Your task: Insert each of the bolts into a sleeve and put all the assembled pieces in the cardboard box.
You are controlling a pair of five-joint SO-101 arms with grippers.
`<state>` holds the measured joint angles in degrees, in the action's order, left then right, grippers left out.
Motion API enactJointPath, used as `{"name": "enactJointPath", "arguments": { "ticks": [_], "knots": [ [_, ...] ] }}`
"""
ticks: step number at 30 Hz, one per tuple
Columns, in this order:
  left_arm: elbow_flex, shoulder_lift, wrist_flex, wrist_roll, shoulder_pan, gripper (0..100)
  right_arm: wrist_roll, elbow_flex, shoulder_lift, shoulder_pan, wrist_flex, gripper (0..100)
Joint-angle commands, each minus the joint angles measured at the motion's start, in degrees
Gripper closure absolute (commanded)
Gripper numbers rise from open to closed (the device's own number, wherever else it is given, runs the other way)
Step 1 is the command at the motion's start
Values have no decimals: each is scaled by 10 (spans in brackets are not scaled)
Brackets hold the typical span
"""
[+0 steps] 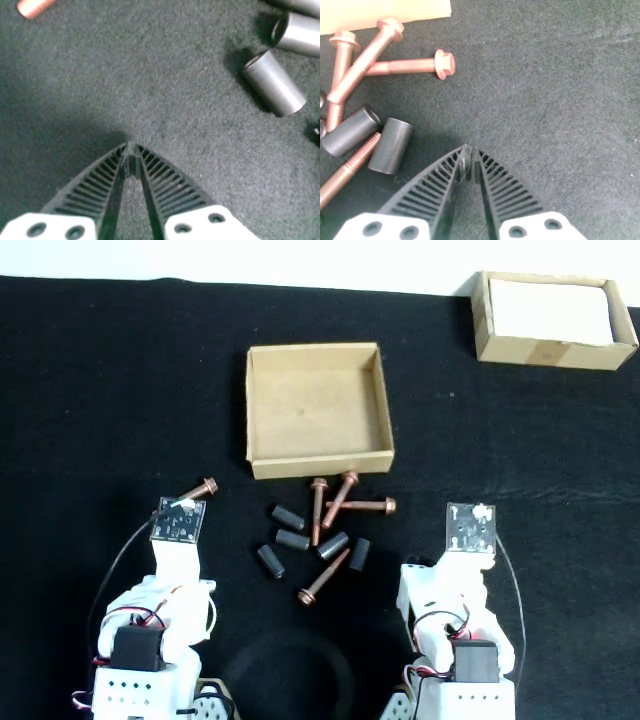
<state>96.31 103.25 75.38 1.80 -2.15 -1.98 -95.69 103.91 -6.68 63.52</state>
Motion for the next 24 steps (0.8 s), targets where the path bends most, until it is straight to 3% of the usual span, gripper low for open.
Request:
{"name": "enactJointPath", "arguments": {
  "ticks": [1,17,24],
  "knots": [
    [8,2,3,3,4,991,-1,-75,-2,3,-8,984],
    [8,2,3,3,4,991,-4,-68,3,-22,14,984],
    [8,2,3,3,4,991,-4,114,3,-35,118,984]
  ]
}}
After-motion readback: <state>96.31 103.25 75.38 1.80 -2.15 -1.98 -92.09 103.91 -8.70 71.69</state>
